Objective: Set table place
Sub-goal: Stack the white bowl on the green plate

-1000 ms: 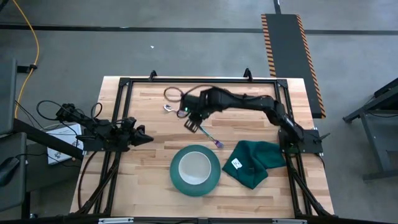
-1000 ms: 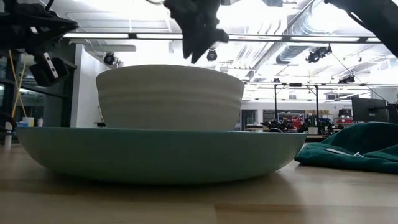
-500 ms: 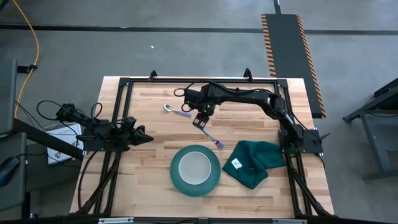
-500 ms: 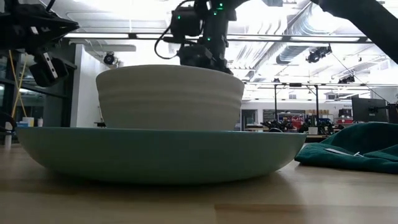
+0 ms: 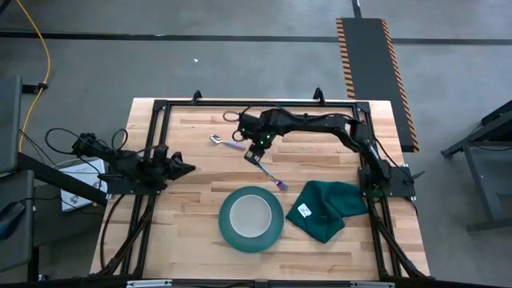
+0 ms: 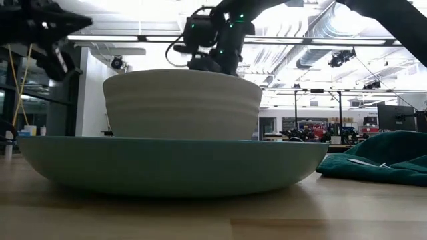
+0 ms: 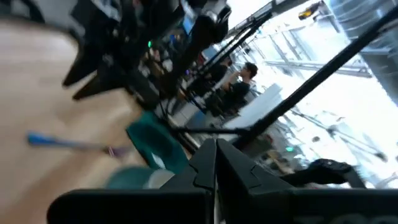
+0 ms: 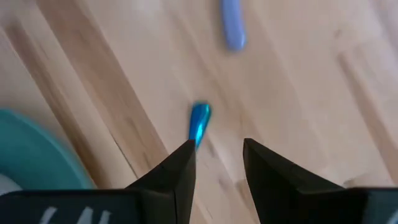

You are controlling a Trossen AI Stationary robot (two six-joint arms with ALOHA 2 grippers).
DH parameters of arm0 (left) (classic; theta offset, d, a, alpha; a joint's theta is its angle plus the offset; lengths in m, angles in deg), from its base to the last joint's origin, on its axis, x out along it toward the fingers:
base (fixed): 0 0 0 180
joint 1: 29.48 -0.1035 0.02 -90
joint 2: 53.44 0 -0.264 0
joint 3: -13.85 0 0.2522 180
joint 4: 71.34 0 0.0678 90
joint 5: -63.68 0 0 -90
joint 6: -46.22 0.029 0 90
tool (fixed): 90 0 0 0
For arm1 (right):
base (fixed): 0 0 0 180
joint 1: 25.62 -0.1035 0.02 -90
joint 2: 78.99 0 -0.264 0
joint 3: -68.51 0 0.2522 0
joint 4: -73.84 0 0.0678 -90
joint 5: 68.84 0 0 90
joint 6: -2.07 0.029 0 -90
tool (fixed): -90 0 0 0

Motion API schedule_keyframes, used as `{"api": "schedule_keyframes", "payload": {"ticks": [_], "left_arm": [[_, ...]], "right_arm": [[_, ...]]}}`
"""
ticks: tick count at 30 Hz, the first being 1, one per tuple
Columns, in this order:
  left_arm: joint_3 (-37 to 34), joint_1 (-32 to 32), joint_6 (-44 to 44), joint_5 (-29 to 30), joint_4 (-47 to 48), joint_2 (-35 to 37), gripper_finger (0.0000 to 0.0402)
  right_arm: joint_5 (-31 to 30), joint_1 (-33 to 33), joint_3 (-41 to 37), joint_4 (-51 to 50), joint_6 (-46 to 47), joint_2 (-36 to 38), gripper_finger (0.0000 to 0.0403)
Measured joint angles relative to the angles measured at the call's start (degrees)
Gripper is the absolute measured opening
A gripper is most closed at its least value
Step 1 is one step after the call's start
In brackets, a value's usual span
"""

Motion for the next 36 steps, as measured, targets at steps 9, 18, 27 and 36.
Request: {"api": "schedule_keyframes", "payload": {"ticks": [9, 18, 27, 36], "left_arm": [[14.02, -0.02, 19.11, 8.49, 11.09, -0.24, 0.0001], [28.82, 0.00, 20.90, 7.72, 33.50, -6.41, 0.0001], [35.26, 0.00, 25.88, 6.10, 35.00, -19.45, 0.0001], [41.25, -7.18, 26.76, 5.01, 35.44, -26.20, 0.0001]], "right_arm": [[-5.42, 3.43, 0.02, 13.20, 4.52, 11.24, 0.0124], [-5.94, 4.24, 0.04, 18.46, -1.61, 20.48, 0.0124], [-5.88, 4.07, 0.04, 18.43, -5.78, 25.18, 0.0113], [-4.76, 3.83, 0.04, 17.52, -9.17, 29.38, 0.0035]]}}
